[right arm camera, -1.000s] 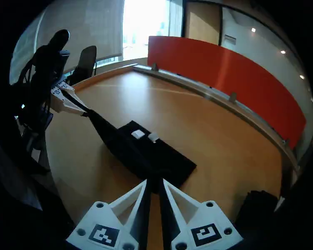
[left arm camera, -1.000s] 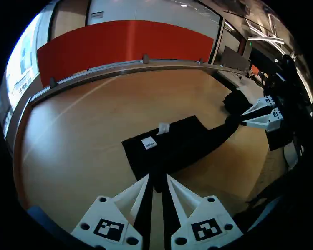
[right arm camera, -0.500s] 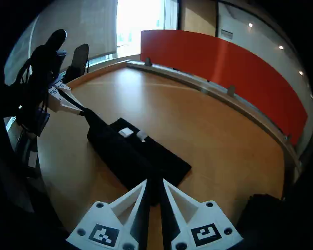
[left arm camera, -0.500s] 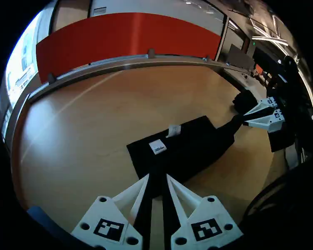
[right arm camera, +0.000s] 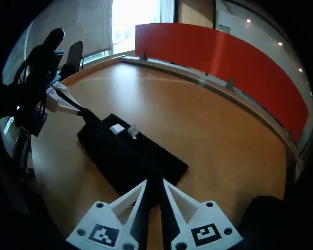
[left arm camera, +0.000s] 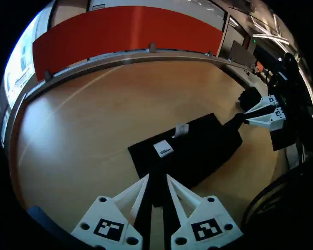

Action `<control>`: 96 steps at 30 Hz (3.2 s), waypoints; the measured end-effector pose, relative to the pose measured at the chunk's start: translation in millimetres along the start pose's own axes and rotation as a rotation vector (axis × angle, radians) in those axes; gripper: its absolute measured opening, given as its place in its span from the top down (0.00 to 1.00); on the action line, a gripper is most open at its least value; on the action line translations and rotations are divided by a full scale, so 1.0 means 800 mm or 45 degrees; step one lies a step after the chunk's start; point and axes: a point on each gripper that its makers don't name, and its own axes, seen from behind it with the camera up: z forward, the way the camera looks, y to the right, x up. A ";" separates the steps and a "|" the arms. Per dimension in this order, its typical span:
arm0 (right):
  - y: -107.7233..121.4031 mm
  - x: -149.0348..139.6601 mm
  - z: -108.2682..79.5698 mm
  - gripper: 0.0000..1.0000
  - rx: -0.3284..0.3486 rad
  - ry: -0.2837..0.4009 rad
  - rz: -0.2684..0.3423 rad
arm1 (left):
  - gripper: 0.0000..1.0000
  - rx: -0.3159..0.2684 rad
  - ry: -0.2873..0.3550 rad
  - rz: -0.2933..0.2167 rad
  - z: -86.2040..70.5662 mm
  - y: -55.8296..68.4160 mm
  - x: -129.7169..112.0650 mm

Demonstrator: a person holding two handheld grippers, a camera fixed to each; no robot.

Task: Fold towel

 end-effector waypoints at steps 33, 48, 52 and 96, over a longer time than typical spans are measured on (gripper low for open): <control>0.043 -0.037 0.079 0.68 -0.108 -0.145 0.114 | 0.69 0.138 -0.079 0.080 0.089 -0.038 -0.005; 0.073 -0.024 0.091 0.51 -0.184 -0.122 0.149 | 0.54 0.202 -0.047 0.113 0.094 -0.056 0.019; 0.079 -0.021 0.091 0.45 -0.198 -0.113 0.153 | 0.47 0.215 -0.040 0.118 0.094 -0.060 0.023; 0.022 -0.051 0.004 0.11 -0.211 -0.040 0.222 | 0.27 0.223 -0.010 0.009 0.004 -0.037 -0.037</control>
